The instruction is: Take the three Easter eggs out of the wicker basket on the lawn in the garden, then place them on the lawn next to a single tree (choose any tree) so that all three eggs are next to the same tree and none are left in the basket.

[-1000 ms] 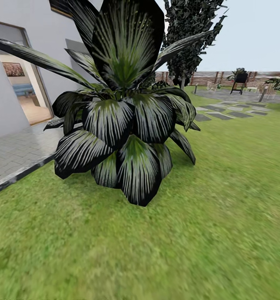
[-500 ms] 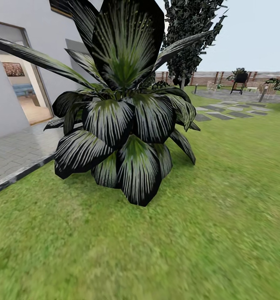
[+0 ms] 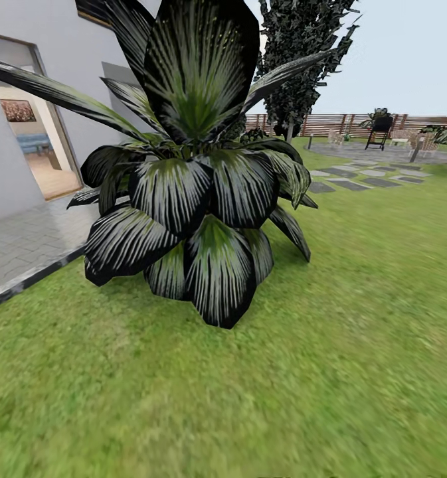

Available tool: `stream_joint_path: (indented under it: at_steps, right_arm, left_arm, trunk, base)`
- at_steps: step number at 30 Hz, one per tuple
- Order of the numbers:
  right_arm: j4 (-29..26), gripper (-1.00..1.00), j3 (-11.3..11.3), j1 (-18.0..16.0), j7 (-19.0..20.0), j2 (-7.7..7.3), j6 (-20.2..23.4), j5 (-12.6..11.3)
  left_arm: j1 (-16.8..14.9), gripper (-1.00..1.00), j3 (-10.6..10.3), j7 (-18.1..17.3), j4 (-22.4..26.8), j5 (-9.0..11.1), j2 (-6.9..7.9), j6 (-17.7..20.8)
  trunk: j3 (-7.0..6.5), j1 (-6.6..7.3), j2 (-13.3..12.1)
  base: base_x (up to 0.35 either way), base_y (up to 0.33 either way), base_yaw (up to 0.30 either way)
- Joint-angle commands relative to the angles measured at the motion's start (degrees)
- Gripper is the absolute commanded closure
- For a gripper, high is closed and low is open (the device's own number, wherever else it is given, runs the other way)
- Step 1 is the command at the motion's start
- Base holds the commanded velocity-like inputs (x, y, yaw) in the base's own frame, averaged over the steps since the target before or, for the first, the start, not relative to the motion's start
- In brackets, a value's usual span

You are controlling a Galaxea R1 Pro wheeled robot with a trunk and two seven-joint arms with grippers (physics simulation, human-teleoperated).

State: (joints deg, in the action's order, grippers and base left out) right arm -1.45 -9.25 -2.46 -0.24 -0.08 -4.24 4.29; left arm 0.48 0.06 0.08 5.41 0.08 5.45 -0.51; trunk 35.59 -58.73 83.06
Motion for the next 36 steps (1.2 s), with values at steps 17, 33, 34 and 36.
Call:
stream_joint_path:
  at_steps: [17, 33, 34, 36]
  right_arm:
    - [0.13, -1.00, 0.16, -0.04, -0.03, -0.01, -0.15, 0.20]
    - [0.13, -1.00, 0.20, -0.03, -0.03, -0.01, -0.15, 0.19]
    - [0.13, -1.00, 0.20, -0.05, -0.03, -0.01, -0.14, 0.18]
    - [0.13, -1.00, 0.24, -0.06, -0.06, -0.06, -0.08, 0.13]
  left_arm:
    - [-0.04, -1.00, 0.15, -0.24, 1.82, 0.14, -2.08, -0.17]
    - [-0.04, -1.00, 0.11, -0.40, 1.80, 0.10, -2.11, -0.19]
    - [-0.04, -1.00, 0.11, -0.40, 1.80, 0.10, -2.11, -0.19]
    - [-0.04, -1.00, 0.11, -0.42, 1.80, 0.10, -2.11, -0.19]
  trunk:
    - [0.04, 0.00, 0.02]
    - [0.06, 0.00, 0.02]
    - [0.08, 0.00, 0.02]
    - [0.14, 0.00, 0.02]
  base:
    - [0.000, 0.000, -0.294]
    - [0.000, 0.000, -0.298]
    - [0.000, 0.000, -0.295]
    - [0.000, 0.000, -0.291]
